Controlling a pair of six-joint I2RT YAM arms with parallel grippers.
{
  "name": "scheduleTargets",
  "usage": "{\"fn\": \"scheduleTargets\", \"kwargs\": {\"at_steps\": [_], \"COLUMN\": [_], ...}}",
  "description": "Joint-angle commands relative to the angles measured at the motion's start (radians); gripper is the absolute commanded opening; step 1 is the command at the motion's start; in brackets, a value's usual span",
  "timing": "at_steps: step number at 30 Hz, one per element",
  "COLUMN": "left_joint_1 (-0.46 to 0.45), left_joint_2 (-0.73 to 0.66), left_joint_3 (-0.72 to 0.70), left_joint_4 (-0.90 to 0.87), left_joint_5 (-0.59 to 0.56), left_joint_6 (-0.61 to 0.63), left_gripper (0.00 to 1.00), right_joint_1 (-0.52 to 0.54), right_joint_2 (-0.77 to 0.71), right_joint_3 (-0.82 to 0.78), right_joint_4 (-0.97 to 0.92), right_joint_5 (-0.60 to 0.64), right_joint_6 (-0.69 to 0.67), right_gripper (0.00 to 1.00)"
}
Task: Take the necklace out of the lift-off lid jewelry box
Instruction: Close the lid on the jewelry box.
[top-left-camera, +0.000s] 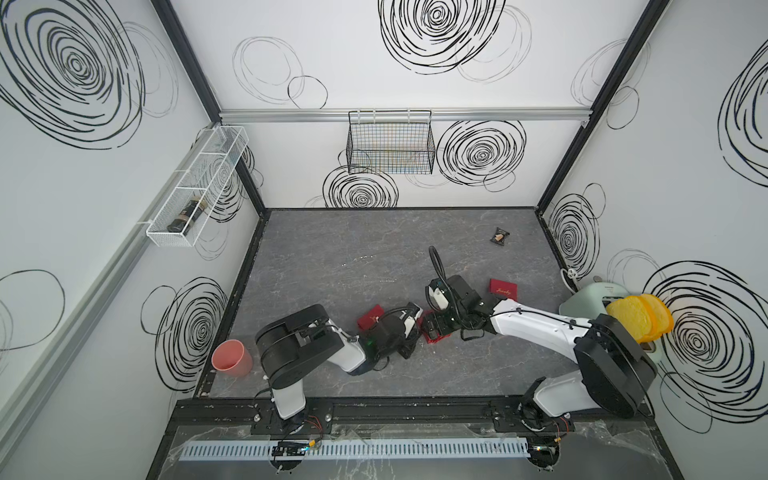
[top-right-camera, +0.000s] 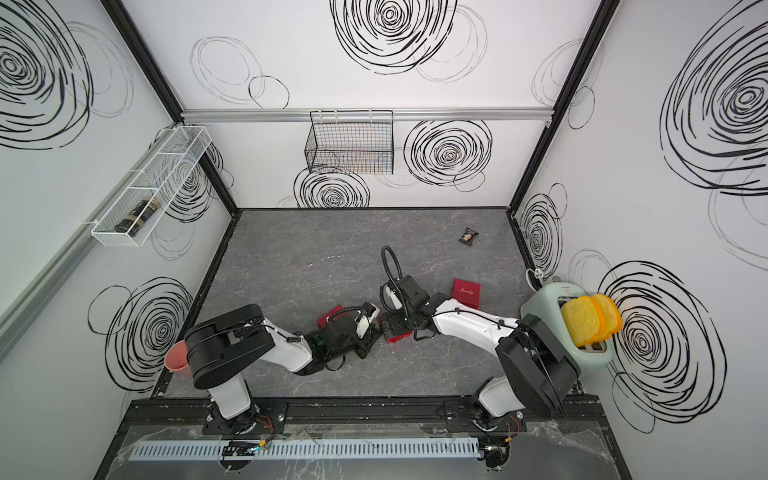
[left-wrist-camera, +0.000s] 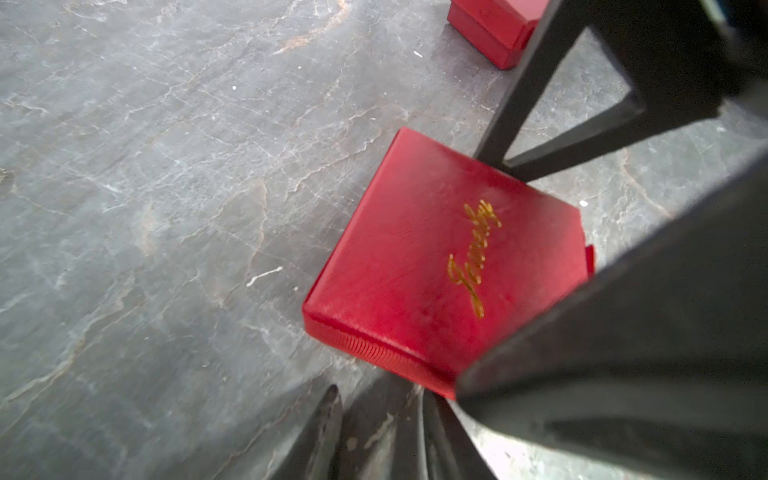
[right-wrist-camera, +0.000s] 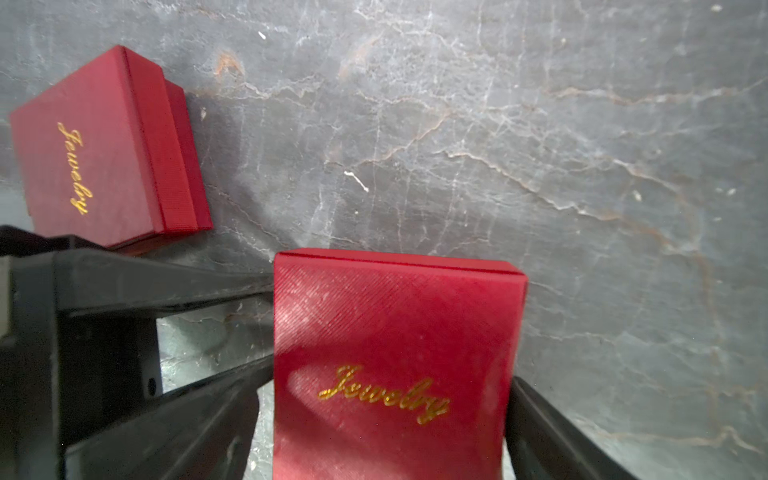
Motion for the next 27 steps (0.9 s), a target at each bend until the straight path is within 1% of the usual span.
{"fn": "scheduleTargets", "kwargs": {"at_steps": [1, 4, 9, 13, 20, 27], "left_joint_1": [0.007, 0.007, 0.007, 0.007, 0.0, -0.016], "left_joint_2": [0.012, 0.01, -0.011, -0.048, -0.155, -0.289], "left_joint_3": [0.005, 0.004, -0.004, -0.013, -0.012, -0.001], "left_joint_4": [0.098, 0.098, 0.089, 0.066, -0.038, -0.182], "left_joint_5": [0.012, 0.013, 0.013, 0.012, -0.002, -0.066], "left_joint_6": [-0.017, -0.019, -0.018, -0.016, 0.019, 0.05], "left_gripper": [0.37, 0.37, 0.37, 0.37, 0.37, 0.39], "right_joint_1": [0.013, 0.0, -0.004, -0.004, -0.003, -0.001], "right_joint_2": [-0.037, -0.042, -0.036, -0.014, 0.039, 0.076], "right_joint_3": [-0.023, -0.03, -0.026, -0.024, -0.023, -0.014], "right_joint_4": [0.076, 0.07, 0.034, 0.025, 0.03, 0.013], "right_joint_5": [-0.161, -0.149, -0.045, 0.005, 0.069, 0.118], "right_joint_6": [0.034, 0.046, 0.06, 0.066, 0.093, 0.1], "right_gripper": [0.92, 0.88, 0.81, 0.77, 0.64, 0.6]}}
